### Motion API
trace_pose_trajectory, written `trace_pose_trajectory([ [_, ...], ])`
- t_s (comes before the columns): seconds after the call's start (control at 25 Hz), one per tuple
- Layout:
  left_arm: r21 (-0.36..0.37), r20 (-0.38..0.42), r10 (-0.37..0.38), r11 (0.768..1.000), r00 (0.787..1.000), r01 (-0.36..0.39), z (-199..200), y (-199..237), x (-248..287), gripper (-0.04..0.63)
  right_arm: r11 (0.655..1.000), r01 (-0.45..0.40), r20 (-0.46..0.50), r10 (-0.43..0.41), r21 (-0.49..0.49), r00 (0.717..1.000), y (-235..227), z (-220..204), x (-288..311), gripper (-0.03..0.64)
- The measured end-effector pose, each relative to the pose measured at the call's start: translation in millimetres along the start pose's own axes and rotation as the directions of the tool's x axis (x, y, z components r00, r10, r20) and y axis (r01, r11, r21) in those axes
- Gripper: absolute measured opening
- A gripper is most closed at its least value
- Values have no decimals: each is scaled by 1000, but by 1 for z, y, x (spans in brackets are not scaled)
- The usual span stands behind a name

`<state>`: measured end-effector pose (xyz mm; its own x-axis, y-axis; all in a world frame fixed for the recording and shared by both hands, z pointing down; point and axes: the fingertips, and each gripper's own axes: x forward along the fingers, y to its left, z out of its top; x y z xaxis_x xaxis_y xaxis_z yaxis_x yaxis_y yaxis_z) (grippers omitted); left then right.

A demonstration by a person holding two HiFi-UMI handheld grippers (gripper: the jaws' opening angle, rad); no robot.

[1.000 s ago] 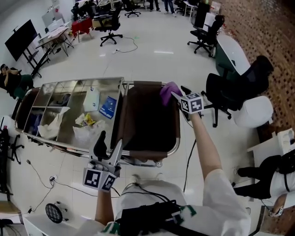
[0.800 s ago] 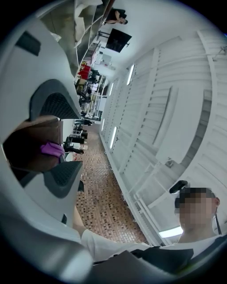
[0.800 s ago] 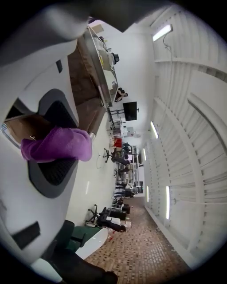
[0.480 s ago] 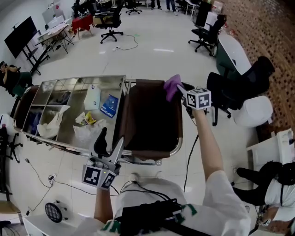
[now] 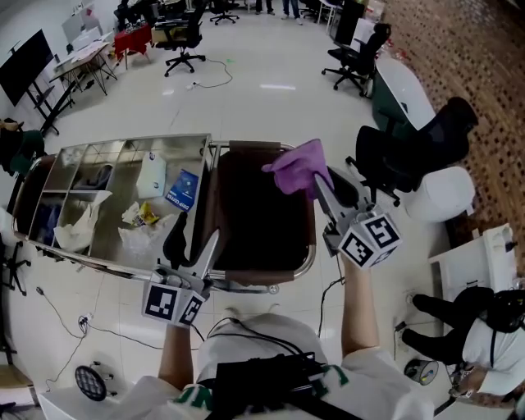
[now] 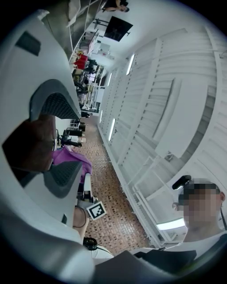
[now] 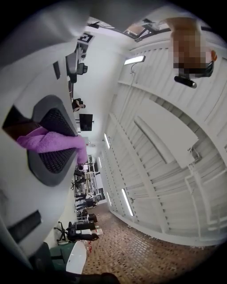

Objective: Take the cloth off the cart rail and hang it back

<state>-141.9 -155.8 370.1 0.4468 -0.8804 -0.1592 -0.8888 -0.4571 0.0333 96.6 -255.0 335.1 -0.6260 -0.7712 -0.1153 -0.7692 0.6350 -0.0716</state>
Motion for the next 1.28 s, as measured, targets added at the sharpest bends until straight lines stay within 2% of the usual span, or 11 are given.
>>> trace_pose_trajectory([
  [0.2, 27, 5, -14, 1000, 1000, 14, 1, -1, 8, 285, 995, -60, 21, 62, -83, 998, 50, -1, -32, 100],
  [0.32, 2, -3, -38, 999, 999, 38, 6, -11, 14, 285, 994, -76, 39, 79, -75, 996, 71, -2, -46, 100],
  [0.48, -37, -13, -58, 998, 998, 57, 6, -14, 18, 284, 997, -61, 50, 63, -41, 997, 80, 0, -58, 100],
  [0.8, -61, 2, -62, 996, 998, 62, 6, -14, 17, 284, 999, -15, 38, 17, -31, 999, 76, 2, -71, 100],
  [1.08, -56, -4, -61, 997, 998, 61, -1, -12, 13, 283, 998, 66, -77, -65, 4, 995, 58, -37, -86, 101],
  [1.28, -66, -30, -70, 996, 997, 68, -7, -17, 15, 284, 984, 153, -236, -129, 87, 963, 32, -103, -98, 103],
])
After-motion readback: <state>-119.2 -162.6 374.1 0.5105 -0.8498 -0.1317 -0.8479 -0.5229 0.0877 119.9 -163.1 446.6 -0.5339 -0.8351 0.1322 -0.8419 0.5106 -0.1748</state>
